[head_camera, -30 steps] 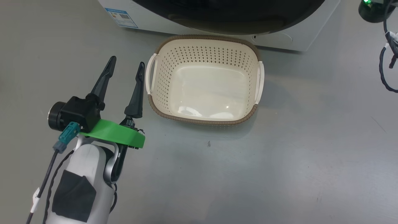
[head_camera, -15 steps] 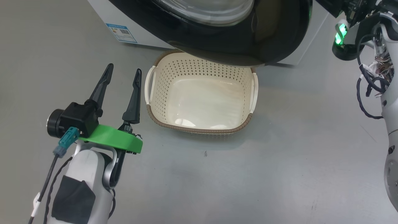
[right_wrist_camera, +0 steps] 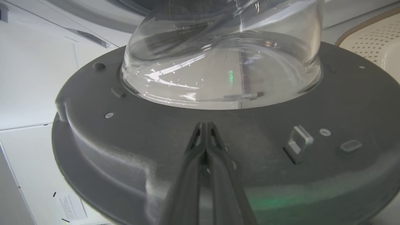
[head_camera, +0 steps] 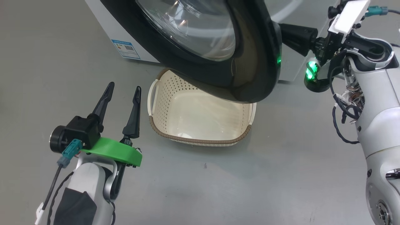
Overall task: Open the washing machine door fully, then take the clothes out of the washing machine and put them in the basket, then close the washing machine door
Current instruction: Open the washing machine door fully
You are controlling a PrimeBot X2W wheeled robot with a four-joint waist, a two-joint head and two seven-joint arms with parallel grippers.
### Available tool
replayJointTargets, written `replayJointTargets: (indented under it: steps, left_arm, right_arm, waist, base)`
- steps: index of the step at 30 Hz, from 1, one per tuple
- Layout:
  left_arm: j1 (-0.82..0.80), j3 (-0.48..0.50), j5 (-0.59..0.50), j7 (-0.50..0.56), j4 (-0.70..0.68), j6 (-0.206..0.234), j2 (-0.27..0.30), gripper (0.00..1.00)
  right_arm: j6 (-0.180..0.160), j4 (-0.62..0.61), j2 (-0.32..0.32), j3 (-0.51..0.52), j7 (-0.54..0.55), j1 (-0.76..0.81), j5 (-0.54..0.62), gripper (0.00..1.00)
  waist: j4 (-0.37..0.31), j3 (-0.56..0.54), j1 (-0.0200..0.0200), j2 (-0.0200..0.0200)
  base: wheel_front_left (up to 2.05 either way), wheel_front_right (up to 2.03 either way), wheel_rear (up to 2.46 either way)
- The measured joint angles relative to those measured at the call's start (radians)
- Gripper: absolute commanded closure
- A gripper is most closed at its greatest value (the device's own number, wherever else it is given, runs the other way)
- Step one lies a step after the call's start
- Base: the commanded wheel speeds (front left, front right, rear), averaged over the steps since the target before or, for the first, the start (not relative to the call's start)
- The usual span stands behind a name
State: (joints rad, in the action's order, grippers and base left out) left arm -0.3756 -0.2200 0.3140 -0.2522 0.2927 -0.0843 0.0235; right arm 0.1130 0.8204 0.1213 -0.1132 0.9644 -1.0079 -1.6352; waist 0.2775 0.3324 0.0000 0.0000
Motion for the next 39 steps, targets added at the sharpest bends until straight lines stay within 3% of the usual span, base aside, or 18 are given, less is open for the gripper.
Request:
replayJointTargets:
  steps: [19, 39]
  left_arm:
    - [0.067, -0.003, -0.003, 0.0, 0.063, 0.004, 0.001, 0.0]
    - [0.094, -0.033, 0.002, 0.0, 0.103, 0.006, 0.002, 0.0]
  right_arm:
    - [0.009, -0.102, -0.043, -0.077, 0.119, 0.186, -0.047, 1.0]
    - [0.009, -0.228, -0.051, -0.177, 0.137, 0.328, -0.127, 1.0]
  waist:
    - [0.02, -0.103, 0.0, 0.0]
    - [0.118, -0.17, 0.0, 0.0]
  base:
    - [0.0, 0.0, 0.0]
    - [0.0, 0.0, 0.0]
